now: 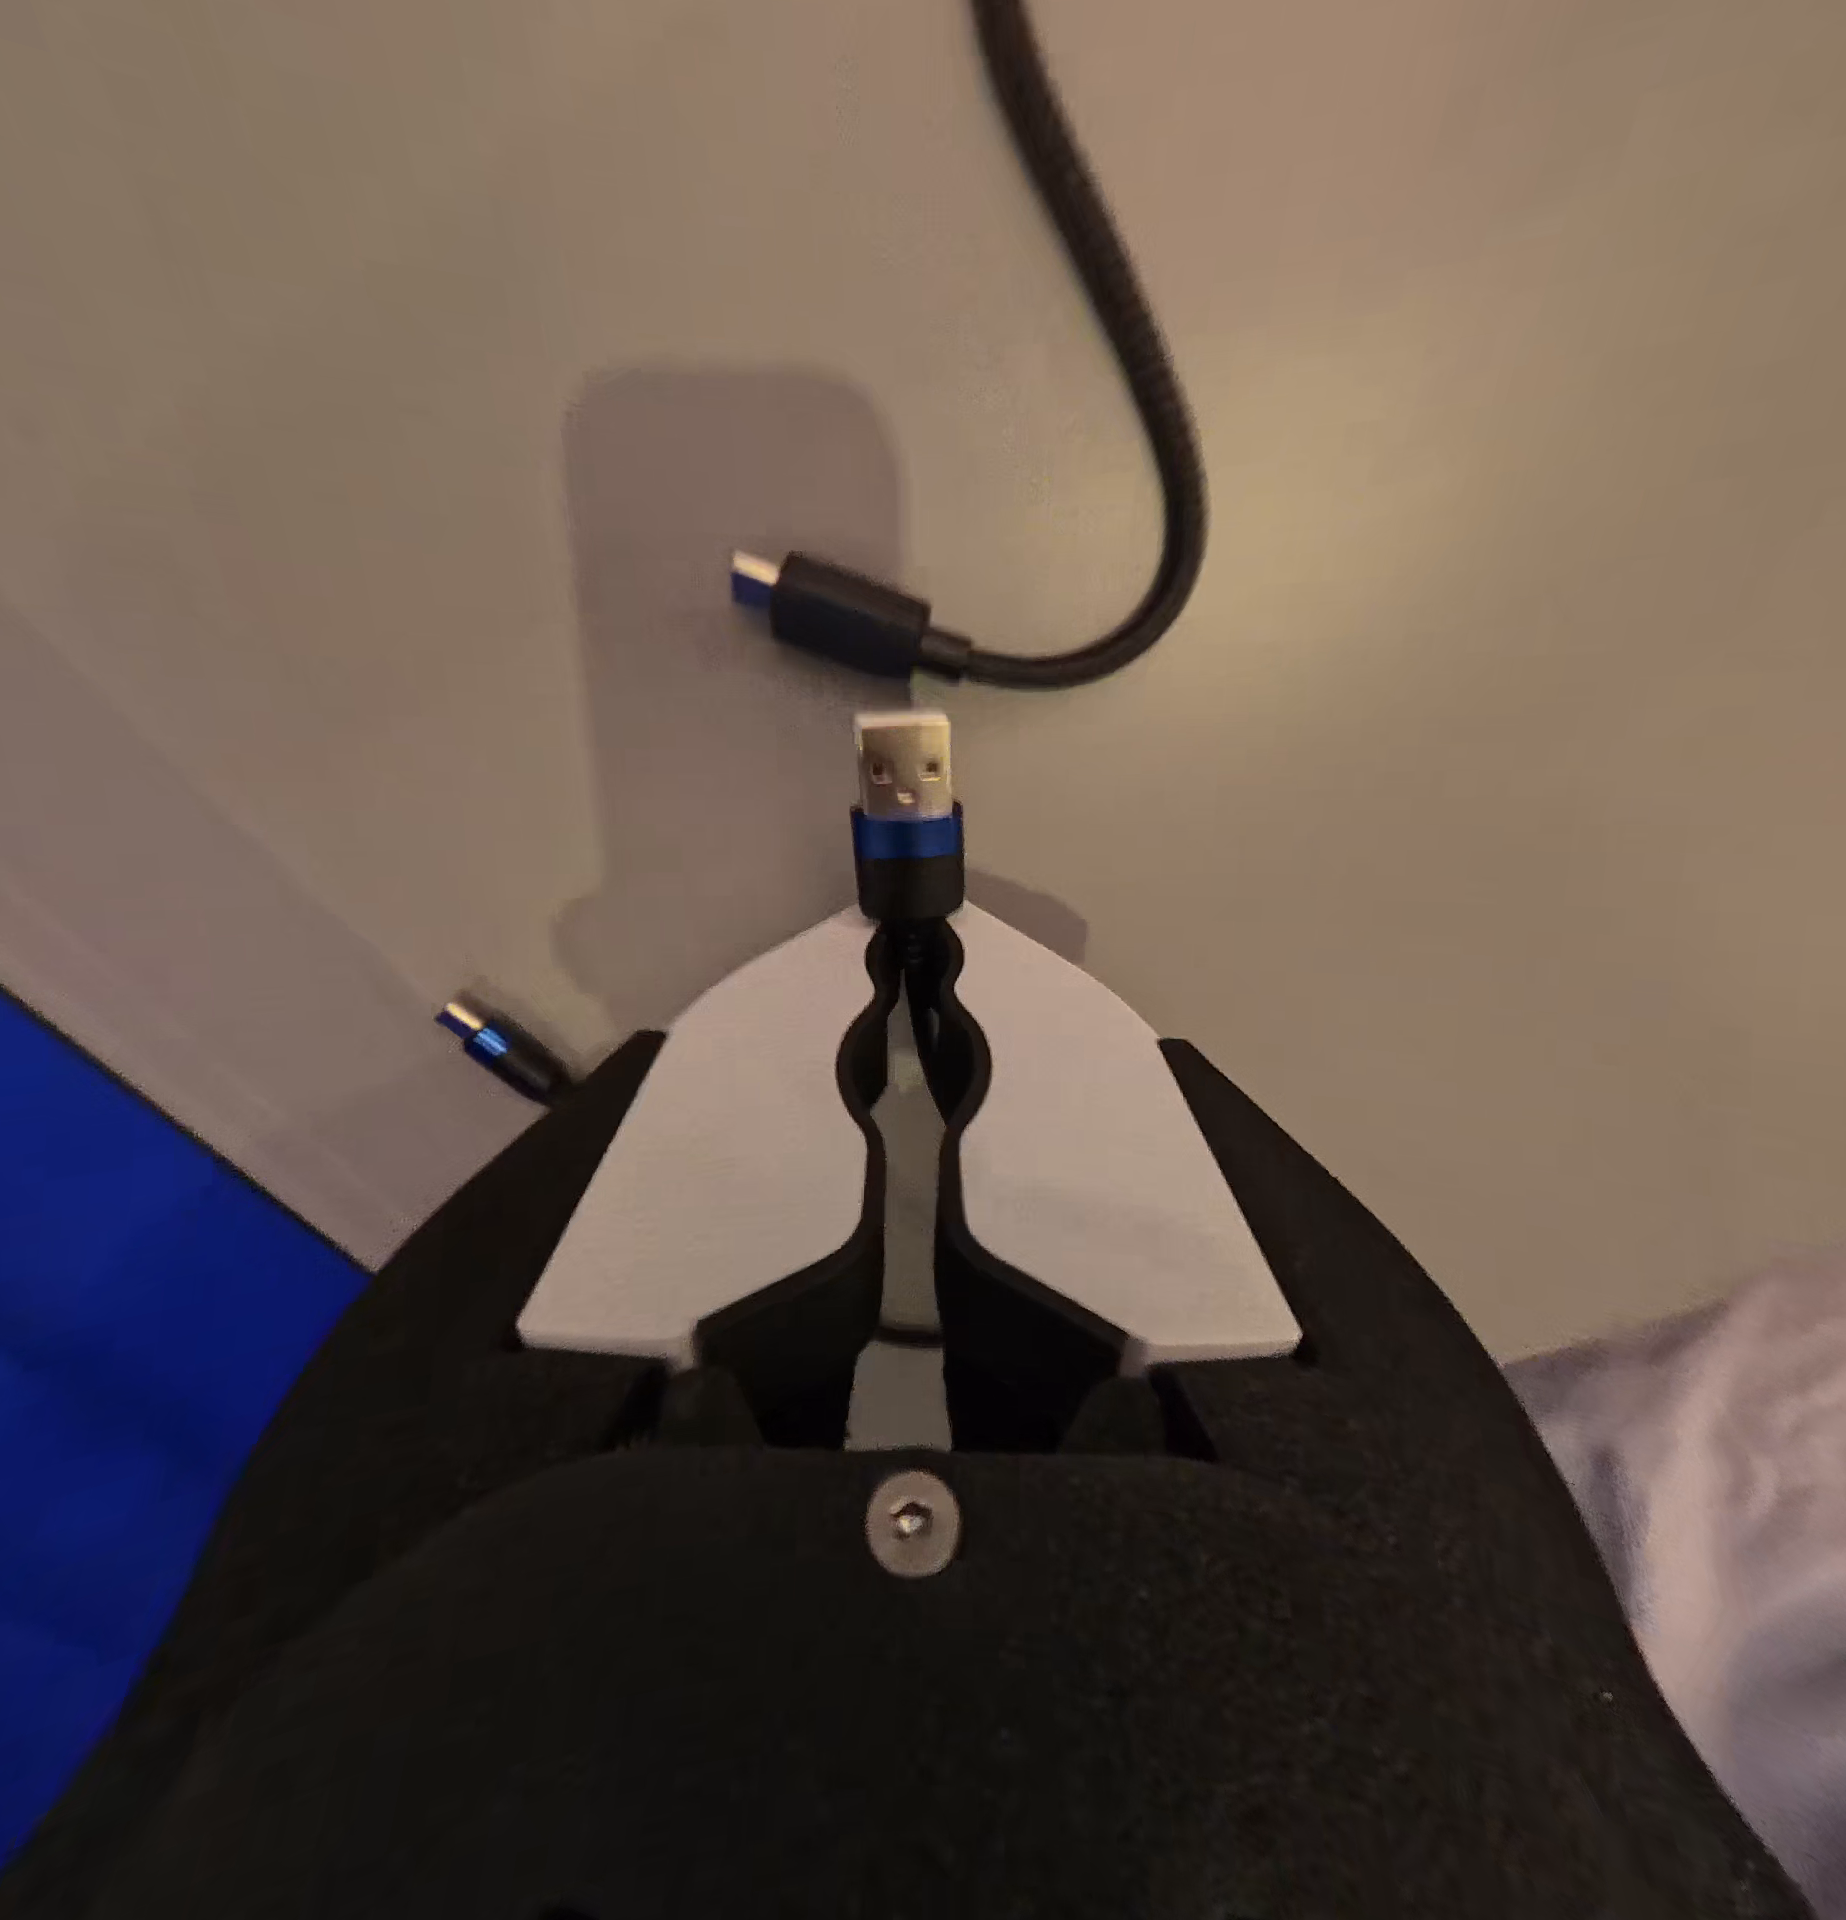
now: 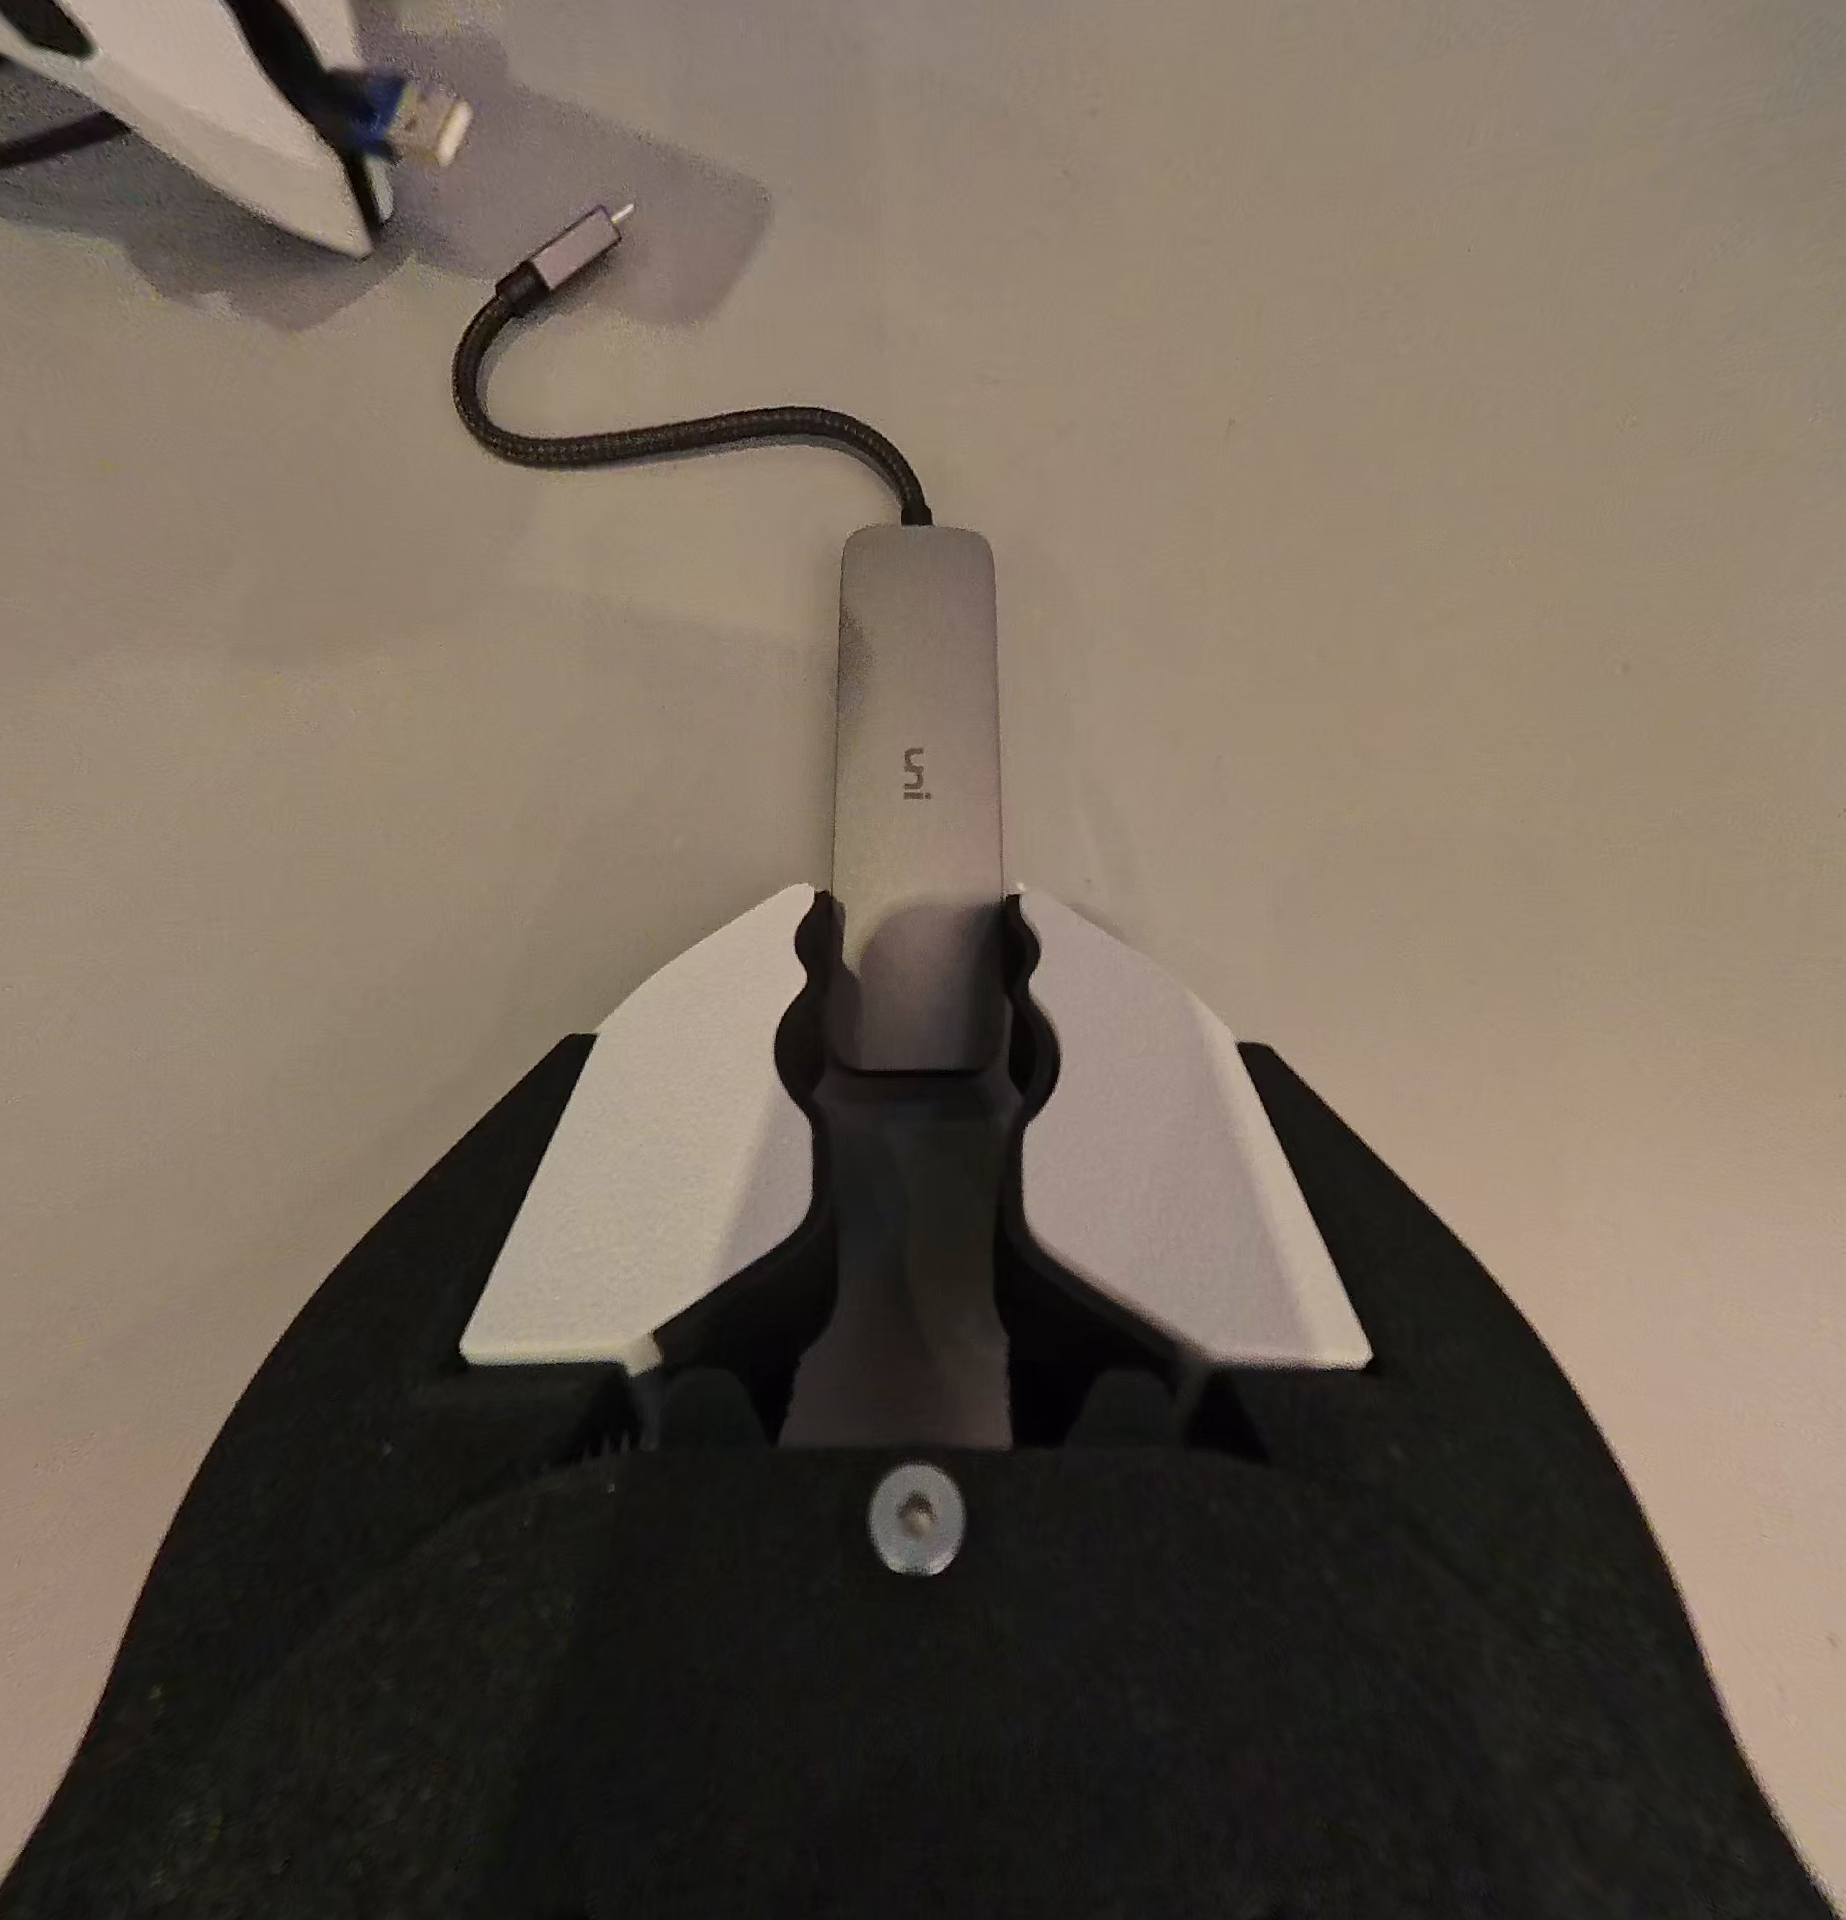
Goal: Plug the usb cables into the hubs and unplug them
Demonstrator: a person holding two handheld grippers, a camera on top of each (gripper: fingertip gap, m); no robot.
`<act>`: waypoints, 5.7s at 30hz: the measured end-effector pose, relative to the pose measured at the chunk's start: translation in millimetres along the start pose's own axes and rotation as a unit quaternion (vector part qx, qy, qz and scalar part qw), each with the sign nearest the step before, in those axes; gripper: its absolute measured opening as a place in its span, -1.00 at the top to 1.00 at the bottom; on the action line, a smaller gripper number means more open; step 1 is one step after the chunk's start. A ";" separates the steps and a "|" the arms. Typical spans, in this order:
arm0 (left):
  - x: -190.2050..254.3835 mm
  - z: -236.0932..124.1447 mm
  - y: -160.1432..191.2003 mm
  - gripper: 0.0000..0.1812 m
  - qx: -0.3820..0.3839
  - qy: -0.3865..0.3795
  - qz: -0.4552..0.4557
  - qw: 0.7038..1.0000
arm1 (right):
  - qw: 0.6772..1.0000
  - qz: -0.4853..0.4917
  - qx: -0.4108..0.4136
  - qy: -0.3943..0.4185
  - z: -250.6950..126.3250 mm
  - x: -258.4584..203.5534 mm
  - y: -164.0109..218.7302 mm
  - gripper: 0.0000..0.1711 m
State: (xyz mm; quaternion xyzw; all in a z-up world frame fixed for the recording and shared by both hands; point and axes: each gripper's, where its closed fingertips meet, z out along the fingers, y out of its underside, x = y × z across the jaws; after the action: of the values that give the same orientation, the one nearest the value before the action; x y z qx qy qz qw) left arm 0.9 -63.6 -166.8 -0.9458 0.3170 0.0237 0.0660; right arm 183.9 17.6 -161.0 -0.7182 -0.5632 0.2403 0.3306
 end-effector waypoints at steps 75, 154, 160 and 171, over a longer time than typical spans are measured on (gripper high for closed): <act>92.4 -28.3 -133.5 0.62 0.106 0.136 0.414 0.894 | 0.905 -0.378 0.160 0.115 -68.1 -29.7 -41.3 0.56; -8.1 -105.4 -114.4 0.31 0.313 0.027 0.097 0.944 | 0.881 -0.414 0.127 0.193 -67.9 -24.6 -40.4 0.86; -23.9 -64.4 -29.9 0.37 0.251 -0.070 0.009 0.965 | 0.890 -0.380 0.114 0.225 -73.1 0.8 -34.1 0.86; -10.7 -6.0 -12.4 0.45 0.195 -0.047 -0.052 0.978 | 0.889 -0.367 0.112 0.250 -86.8 10.1 -28.3 0.86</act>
State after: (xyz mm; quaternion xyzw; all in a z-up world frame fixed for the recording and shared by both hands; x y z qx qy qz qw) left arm -0.1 -48.2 -158.6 -0.9276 0.2629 0.0020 0.2654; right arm 230.4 13.8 -81.8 -0.4543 -0.6546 -0.0243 0.6038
